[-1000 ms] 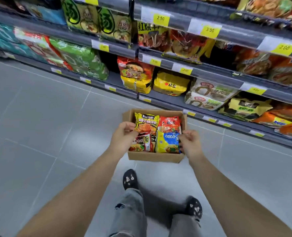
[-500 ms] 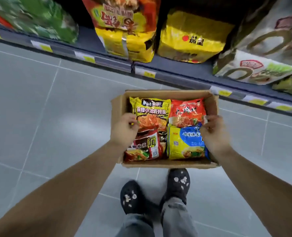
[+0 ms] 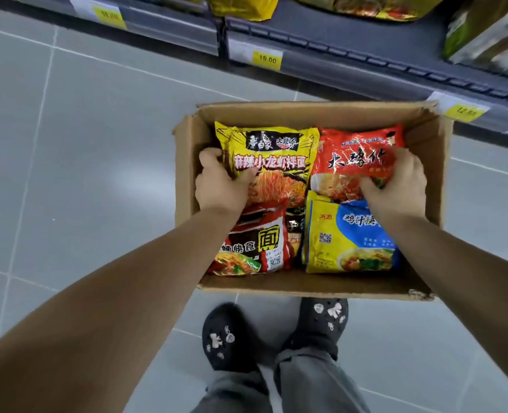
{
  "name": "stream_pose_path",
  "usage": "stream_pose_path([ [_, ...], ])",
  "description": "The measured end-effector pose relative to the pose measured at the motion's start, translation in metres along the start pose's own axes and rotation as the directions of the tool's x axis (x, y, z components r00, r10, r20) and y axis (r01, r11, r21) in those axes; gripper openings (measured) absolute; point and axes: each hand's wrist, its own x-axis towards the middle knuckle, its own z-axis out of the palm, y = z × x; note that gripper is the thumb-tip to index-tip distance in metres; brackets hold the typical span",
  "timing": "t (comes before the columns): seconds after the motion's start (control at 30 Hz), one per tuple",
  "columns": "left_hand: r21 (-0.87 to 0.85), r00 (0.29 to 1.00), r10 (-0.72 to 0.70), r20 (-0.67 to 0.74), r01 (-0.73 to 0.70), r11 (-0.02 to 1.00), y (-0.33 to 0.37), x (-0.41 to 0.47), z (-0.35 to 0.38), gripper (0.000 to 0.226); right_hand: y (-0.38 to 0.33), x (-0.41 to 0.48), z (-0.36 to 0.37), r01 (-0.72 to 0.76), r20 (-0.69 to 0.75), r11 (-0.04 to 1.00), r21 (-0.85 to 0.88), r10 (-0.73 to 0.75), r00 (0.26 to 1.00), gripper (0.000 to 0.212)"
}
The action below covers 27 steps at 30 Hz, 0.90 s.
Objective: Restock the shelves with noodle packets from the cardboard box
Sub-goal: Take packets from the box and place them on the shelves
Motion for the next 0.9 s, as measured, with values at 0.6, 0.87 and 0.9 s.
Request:
stream_pose_path([
  [0.6,-0.150,0.997,0.071,-0.031,-0.075,0.986,-0.008,-0.014,-0.011,0.026,-0.013,0.015,0.026,-0.111,0.176,0.986,-0.124,0.132,0.975,0.067],
  [0.87,-0.138,1.000,0.013,-0.011,-0.014,0.990,-0.008,-0.027,-0.018,0.023,-0.016,-0.001,0.013,-0.034,0.084,0.989,-0.145,0.046,0.995,0.082],
  [0.9,-0.147,1.000,0.021,-0.001,-0.021,0.989,-0.003,-0.033,-0.024,0.022,-0.019,-0.009,0.008,0.007,0.050,0.990,-0.139,-0.001,0.999,0.076],
])
